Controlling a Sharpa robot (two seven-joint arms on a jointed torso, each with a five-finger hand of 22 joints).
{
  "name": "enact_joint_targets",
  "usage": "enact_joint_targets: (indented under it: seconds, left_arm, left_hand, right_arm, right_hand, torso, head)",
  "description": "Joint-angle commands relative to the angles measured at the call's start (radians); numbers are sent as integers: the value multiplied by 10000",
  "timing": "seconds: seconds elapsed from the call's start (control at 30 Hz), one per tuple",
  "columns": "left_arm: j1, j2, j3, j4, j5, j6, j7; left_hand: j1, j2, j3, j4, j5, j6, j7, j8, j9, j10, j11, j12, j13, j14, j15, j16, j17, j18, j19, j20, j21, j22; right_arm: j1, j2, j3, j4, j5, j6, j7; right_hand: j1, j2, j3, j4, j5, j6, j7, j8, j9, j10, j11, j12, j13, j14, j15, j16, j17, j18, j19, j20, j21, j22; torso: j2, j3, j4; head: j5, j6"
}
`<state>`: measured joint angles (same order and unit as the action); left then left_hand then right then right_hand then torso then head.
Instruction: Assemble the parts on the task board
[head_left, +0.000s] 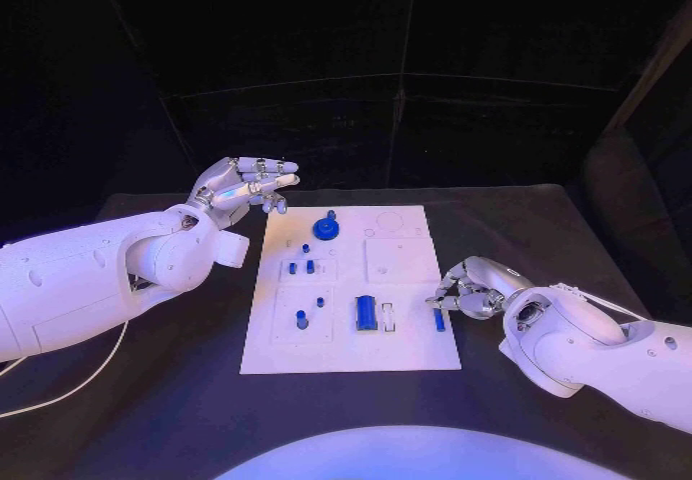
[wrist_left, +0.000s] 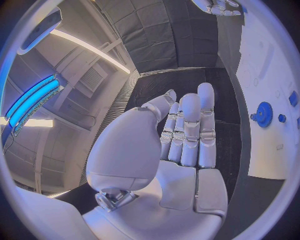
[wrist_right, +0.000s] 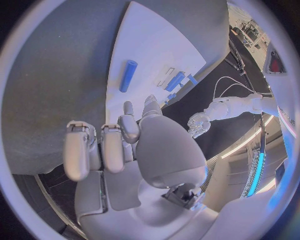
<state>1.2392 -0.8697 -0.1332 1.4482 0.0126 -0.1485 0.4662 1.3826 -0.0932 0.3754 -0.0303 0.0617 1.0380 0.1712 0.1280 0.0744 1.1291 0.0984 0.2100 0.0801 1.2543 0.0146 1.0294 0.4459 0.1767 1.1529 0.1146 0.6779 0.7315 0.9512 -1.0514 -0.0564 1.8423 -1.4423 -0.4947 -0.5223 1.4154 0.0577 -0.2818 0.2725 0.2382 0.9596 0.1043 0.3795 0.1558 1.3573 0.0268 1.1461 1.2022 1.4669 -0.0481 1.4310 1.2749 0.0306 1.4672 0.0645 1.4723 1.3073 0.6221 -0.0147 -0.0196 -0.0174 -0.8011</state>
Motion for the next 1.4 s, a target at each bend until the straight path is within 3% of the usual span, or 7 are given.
enact_joint_targets:
  seconds: [0.03, 1.4]
  left_arm:
    - [7, -3, 4, 10, 25, 115, 46]
    - [-10, -55, -50, -14, 25, 158, 8]
  left_hand:
    - [42, 84, -42, -40, 12, 22, -18, 41, -15, -82, -14, 52, 8, -65, -26, -43, -14, 67, -45, -5, -58, -16]
    - [53, 93, -37, -48, 12, 23, -17, 44, -15, -84, -12, 61, 8, -69, -27, -43, -20, 67, -43, -7, -61, -17]
  right_arm:
    - [6, 21, 2, -42, -702, 710, -449]
    - [-74, 273, -10, -138, -1305, 2247, -1048]
  right_hand:
    - [-95, -47, -74, 48, -40, 96, -15, 12, 29, -10, -37, 15, 42, 483, 42, -64, -3, 49, 59, 62, -20, 1606]
    - [72, -221, -218, -25, -179, 362, -129, 169, 139, 187, -135, 354, 347, 535, -43, 32, 211, 15, 160, -16, 71, 1706]
  torso:
    - [-8, -7, 13]
    - [1, -14, 13]
  head:
    - [-22, -11]
    - [-50, -76]
